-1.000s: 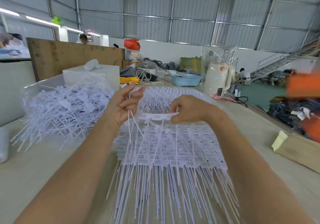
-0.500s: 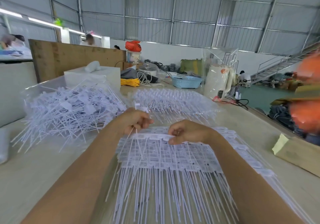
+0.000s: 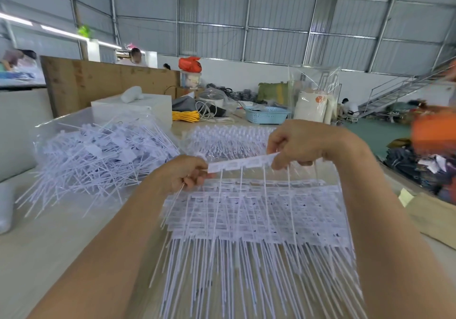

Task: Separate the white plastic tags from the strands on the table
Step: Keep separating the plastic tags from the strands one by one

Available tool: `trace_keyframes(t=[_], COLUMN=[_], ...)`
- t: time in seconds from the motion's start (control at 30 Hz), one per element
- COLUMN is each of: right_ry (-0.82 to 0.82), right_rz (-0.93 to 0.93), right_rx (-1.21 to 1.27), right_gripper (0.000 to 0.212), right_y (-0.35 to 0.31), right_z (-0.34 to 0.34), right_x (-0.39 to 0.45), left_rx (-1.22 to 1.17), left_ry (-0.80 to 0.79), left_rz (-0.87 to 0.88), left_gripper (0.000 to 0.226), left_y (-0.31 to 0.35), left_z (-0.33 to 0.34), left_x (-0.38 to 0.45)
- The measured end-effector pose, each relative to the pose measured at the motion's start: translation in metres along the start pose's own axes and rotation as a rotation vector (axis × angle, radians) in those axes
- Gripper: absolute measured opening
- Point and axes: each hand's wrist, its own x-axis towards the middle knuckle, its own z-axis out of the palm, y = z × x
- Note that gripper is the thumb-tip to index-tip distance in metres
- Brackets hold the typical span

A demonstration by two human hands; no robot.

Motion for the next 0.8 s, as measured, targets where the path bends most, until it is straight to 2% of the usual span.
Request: trace_keyframes(t=[0.13, 0.2, 0.33, 0.43, 0.6, 0.7, 0.8], right_ry=[0.034, 0.050, 0.116, 0.104, 0.034, -0.073, -0.031], right_rz=[-0.017, -0.012, -0.051, -0.004, 0.028, 0.163, 0.251], right_rx=[0.146, 0.177, 0.214, 0.165, 0.186, 0.055, -0.047], right_gripper=[0.016, 0.019, 0.027, 0.021, 0.033, 0.044, 0.048], right_y=[0.017, 0.031, 0.062, 0.084, 0.113, 0.126, 0.136], right_z=[0.015, 0.036, 0.076, 0.083, 0.068, 0.058, 0.047], right_x=[0.015, 0.027, 0.040, 0.035, 0.022, 0.013, 0.006], left_rx=[0.005, -0.025, 0.117, 0.167, 0.220, 0.215, 0.243], left_ry=[-0.112, -0.100, 0.119, 0.271, 0.334, 0.385, 0.420], left_rz=[0.023, 0.050, 0.214, 0.264, 0.293, 0.296, 0.270], left_gripper=[0.043, 0.053, 0.040, 0.036, 0.045, 0.046, 0.048], left_y=[0.001, 0.000, -0.003, -0.008, -0.007, -0.007, -0.007], left_z=[0.010, 0.011, 0.009, 0.006, 0.013, 0.017, 0.016], left_x=[-0.006, -0.008, -0.008, -0.003, 0.000, 0.001, -0.001])
